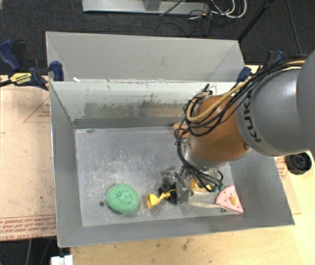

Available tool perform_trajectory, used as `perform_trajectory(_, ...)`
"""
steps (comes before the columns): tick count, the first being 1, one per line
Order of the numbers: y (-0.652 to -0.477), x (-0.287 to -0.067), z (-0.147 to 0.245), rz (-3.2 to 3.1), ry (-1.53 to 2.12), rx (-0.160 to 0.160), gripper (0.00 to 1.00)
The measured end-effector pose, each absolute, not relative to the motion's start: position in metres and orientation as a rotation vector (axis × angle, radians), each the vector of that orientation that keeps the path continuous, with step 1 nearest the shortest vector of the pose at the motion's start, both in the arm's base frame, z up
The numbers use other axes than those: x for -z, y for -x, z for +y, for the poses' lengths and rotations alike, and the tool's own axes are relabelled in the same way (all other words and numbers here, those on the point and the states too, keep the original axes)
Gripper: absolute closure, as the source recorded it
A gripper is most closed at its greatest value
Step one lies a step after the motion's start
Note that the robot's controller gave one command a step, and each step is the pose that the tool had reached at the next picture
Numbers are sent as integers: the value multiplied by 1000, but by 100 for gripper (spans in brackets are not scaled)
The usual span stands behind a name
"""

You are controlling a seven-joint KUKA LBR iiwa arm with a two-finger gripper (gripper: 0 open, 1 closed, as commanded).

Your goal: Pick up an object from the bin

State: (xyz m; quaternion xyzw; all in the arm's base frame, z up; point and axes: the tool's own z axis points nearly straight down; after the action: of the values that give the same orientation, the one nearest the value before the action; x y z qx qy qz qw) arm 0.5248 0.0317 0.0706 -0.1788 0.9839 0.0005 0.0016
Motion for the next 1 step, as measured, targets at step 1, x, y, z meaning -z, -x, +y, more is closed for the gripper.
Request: perform_trajectory(1,-526,-130,35,3094,562,-3,100)
